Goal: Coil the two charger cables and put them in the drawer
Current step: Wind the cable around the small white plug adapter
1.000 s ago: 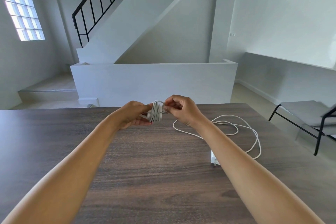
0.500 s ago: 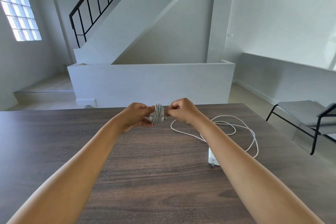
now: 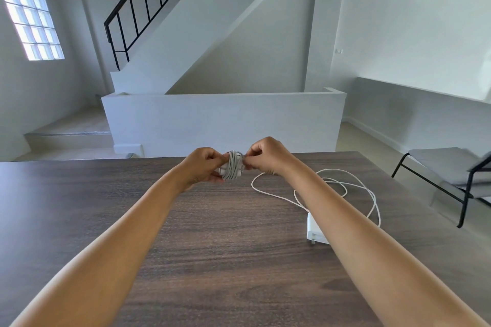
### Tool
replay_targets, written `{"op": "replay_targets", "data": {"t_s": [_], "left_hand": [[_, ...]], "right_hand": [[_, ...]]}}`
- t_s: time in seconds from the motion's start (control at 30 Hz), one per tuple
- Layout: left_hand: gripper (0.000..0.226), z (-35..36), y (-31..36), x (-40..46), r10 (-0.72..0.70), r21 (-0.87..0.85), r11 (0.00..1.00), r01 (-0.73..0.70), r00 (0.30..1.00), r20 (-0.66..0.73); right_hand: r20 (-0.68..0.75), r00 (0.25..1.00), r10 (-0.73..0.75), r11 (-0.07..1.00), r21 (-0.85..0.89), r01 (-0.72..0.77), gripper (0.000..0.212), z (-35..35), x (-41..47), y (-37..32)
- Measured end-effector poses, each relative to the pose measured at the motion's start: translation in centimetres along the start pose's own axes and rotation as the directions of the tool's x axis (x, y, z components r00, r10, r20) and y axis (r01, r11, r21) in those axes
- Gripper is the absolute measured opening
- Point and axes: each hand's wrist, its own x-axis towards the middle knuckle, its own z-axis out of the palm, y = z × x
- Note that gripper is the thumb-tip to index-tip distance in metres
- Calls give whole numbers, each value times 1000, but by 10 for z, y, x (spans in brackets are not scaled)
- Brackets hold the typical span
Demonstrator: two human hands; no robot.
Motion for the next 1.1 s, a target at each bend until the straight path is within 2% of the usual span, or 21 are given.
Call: {"op": "replay_targets", "data": {"t_s": [0.2,0.37,0.5,0.57,0.7,0.9,1.1], "left_hand": [[34,3,-4,5,3,-30,1000,-6,997,-80],[34,5,-4,4,-18,-106,994,13,999,-47],[28,4,-4,3,-25,-174,984,21,1000,-18],[29,4,-3,3,-24,-162,986,22,1000,-12],[29,2,-3,3,-18,-130,991,18,1000,7],[26,1,-6,3,-21,-174,984,30,998,57],[25,0,-4,3,-15,-172,985,27,998,69]], "right_hand": [[27,999,-22,1000,-4,22,14,0,0,1],[27,1000,-9,1000,19,9,17,0,0,3],[5,999,36,984,175,-37,10,3,2,6],[-6,998,58,970,239,-55,14,5,4,9],[19,996,83,961,265,-85,12,9,4,9],[65,988,138,926,346,-152,11,7,3,7],[25,978,205,870,453,-194,14,7,4,8]]}}
